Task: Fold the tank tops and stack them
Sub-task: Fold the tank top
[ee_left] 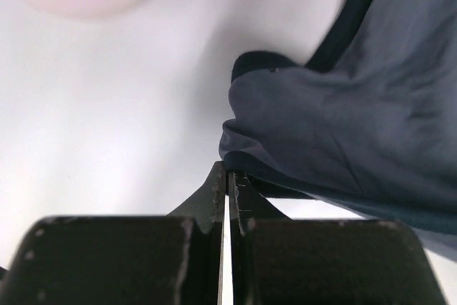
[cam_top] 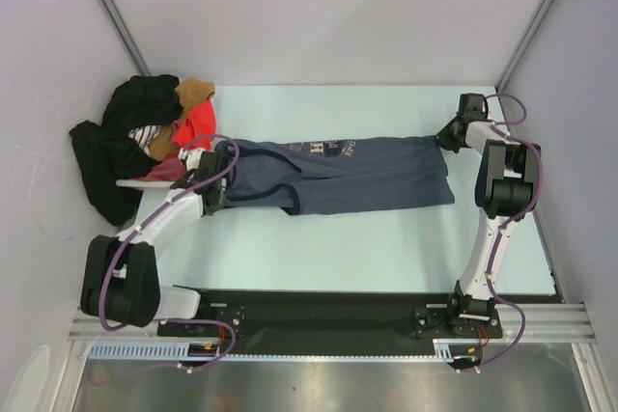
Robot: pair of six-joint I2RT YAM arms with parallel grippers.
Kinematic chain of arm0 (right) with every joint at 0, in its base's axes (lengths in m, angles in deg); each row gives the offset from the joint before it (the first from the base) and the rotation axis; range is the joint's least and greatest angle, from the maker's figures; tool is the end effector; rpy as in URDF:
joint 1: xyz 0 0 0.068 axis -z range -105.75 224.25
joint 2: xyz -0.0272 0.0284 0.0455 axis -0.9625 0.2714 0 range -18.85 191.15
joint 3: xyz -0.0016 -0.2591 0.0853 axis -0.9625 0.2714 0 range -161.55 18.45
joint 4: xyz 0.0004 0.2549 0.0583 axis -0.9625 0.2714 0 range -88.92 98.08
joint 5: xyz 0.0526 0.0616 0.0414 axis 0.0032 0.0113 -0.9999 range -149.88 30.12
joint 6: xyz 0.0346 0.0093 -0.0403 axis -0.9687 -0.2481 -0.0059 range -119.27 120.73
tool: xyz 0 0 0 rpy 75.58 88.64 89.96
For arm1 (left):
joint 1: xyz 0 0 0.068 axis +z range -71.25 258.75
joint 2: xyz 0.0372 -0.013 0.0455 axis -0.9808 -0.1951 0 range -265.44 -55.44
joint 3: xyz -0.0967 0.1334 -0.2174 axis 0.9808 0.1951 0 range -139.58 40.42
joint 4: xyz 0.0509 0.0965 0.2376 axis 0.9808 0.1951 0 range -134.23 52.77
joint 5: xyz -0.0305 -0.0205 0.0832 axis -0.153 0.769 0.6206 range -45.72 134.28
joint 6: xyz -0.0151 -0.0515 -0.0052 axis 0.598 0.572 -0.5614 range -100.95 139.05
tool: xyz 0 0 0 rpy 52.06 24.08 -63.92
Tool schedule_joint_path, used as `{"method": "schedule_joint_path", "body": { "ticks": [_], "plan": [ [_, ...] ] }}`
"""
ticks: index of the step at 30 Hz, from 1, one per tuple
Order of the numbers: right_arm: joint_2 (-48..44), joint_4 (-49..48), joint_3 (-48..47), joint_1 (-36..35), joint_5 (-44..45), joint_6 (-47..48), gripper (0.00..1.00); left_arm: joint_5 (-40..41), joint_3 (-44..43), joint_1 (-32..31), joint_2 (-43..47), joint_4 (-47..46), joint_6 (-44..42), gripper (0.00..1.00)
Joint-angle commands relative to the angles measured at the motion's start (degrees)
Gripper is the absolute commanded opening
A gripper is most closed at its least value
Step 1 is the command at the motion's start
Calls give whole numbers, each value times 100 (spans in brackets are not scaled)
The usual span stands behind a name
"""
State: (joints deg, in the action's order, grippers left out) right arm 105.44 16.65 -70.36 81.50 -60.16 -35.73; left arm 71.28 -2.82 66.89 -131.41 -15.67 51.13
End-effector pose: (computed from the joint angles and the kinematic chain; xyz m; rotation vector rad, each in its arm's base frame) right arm 0.4682 -0.0594 0.1530 0.9196 2.2984 0.2267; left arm 0.2434 -0.0347 0.1949 -0.5878 2.4247 0.3159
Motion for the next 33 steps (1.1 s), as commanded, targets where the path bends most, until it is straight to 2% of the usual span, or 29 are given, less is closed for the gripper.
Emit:
{"method": "schedule_joint_path", "body": {
  "ticks": [1,8,10,11,12,13,16,23,31,33],
  "plan": [
    [-10,209,189,31,220,-9,0,323,-447,175,-224,27,27,1],
    [-238,332,453,58,528,-1,0,78,-984,386,-1006,-26,-175,5],
    [-274,271,497,66,502,-1,0,-54,-958,368,-1078,-60,-193,11],
    [-265,271,479,66,502,-9,0,-203,-888,368,-1070,-130,-210,21],
    [-256,280,471,66,485,-9,0,-257,-653,368,-948,-218,-210,42],
    [-256,288,479,66,493,-9,0,-292,-520,368,-860,-402,-202,53],
    [-273,367,505,58,572,-71,0,-389,-89,377,-473,-649,-131,67],
    [-668,745,909,294,1196,-782,0,-758,-123,368,2,-658,-105,71],
    [-1617,596,2235,963,1170,-1476,0,-978,-422,325,20,-684,-166,80],
    [-1828,517,2525,1033,1179,-1495,0,-1327,-378,158,134,-833,-167,81]
  ]
}}
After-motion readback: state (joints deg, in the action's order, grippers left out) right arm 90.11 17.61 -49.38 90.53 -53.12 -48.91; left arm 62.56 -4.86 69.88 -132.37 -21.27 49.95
